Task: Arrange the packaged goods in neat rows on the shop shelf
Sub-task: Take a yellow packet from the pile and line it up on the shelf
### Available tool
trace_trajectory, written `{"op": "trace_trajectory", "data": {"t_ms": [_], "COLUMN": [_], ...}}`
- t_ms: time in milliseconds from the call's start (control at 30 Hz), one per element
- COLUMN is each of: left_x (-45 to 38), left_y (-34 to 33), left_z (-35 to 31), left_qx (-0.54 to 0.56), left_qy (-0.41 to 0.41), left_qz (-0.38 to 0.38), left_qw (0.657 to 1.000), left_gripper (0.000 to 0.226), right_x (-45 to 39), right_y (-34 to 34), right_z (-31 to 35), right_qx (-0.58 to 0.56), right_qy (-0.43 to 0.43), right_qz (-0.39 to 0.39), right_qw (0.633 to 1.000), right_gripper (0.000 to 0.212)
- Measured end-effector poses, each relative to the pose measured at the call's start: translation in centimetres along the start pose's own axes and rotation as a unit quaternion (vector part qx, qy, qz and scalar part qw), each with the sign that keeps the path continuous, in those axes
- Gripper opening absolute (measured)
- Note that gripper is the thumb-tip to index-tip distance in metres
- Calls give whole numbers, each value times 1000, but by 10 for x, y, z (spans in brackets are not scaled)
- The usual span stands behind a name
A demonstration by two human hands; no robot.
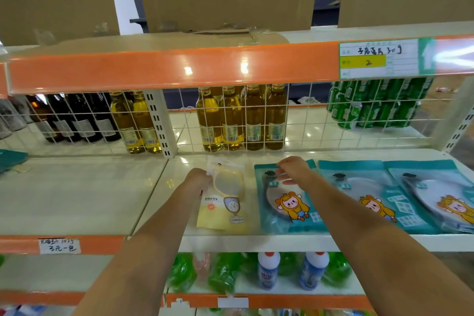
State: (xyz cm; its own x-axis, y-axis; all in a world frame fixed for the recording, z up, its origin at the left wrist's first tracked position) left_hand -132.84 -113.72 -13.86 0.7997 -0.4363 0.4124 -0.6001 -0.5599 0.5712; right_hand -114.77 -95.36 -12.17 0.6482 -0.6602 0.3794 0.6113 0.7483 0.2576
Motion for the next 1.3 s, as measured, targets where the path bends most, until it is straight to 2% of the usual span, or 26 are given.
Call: {"op": "trace_trajectory", "data": {"t_ms": [133, 267, 400, 500, 667, 800, 967, 1133, 1300], "left_x": [-1, 0, 3, 2, 1, 1, 6, 15, 28], "left_y": [-11, -17, -14, -11, -12, -12, -6, 7, 18], "left_z": [-4, -7, -5, -1, 0, -2, -12, -16, -1], "left_qx": [-54, -115, -170, -237, -288, -383, -464, -472, -472], "left_qy": [-30, -65, -60, -66, -67, -73, -87, -133, -111], "left_qz": [21, 22, 1, -11, -10, -37, -59, -68, -76], "left_qw": [998, 991, 984, 969, 955, 920, 880, 869, 871], "left_gripper": [11, 24, 26, 21, 21, 25, 28, 34, 38], "right_x": [0, 0, -1, 0, -2, -3, -1, -1, 1], "right_y": [0, 2, 2, 1, 0, -1, -4, -29, -75], "right_z": [0, -1, -2, -3, -4, -4, 6, 23, 26], "right_qx": [19, 23, 28, 37, 54, 139, 320, 433, 538], "right_qy": [3, 9, 12, 18, 27, 39, 85, 160, 248], "right_qz": [-4, -12, -17, -14, -16, -19, -48, -45, -12], "right_qw": [1000, 1000, 999, 999, 998, 989, 942, 886, 805], "right_gripper": [24, 23, 24, 24, 23, 22, 24, 25, 32]}}
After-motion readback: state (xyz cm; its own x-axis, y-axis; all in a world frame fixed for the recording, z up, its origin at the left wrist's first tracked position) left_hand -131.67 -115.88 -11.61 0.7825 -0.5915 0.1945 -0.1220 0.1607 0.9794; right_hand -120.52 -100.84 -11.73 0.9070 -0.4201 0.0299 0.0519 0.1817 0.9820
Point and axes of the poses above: each hand's wrist, its own x-axis away from the middle knuckle, its own y-axis out of the back of the hand, z = x × y, the point moved 3 cm from there along -x, towards the middle knuckle, and after that the axes turned 6 degrees about z, right-handed, at the moved point
